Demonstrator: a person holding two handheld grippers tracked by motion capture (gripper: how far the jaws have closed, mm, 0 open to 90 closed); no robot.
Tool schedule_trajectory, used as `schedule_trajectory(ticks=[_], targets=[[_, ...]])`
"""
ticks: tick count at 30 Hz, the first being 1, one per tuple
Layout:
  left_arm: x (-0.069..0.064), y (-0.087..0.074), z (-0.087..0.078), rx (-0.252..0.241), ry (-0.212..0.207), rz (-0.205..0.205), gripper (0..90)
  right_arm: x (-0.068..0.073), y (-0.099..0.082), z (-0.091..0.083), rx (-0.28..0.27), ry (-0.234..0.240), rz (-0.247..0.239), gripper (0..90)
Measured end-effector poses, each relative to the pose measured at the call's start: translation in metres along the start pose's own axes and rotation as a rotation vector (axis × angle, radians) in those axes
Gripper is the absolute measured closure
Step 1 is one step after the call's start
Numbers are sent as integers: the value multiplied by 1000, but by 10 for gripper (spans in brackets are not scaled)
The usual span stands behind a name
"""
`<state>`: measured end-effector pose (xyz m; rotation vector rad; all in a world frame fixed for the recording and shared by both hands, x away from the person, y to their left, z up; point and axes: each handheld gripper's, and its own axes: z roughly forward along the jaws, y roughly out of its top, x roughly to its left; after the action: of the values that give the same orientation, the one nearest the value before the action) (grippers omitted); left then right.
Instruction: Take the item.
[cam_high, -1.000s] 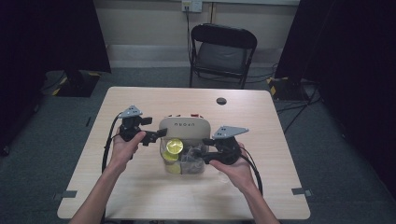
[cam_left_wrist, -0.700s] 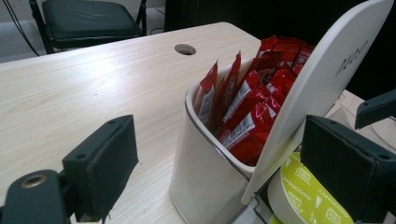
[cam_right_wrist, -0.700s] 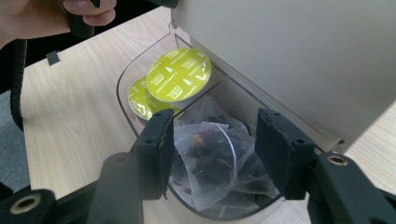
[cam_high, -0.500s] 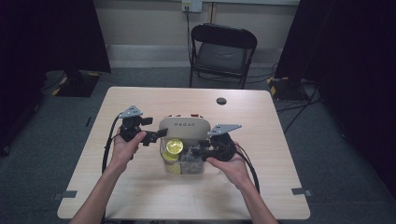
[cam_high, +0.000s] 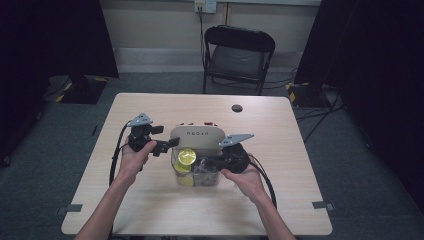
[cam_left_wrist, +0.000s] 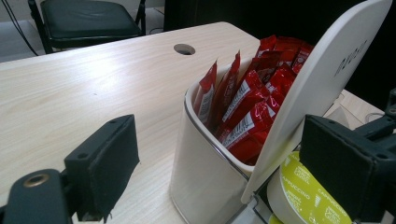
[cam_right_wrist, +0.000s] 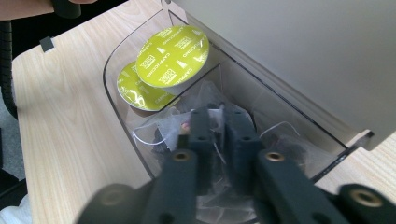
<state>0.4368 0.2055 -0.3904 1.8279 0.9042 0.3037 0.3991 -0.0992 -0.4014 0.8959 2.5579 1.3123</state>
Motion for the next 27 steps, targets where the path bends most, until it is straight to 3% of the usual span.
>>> schedule_trajectory(ticks=[3,27], targets=[[0,0,0,-5,-1,7,119,0,0,-1,-5,-2,0,900],[-3,-1,-1,-1,10,10,148,7,7,-27,-108,-21,-11,900]])
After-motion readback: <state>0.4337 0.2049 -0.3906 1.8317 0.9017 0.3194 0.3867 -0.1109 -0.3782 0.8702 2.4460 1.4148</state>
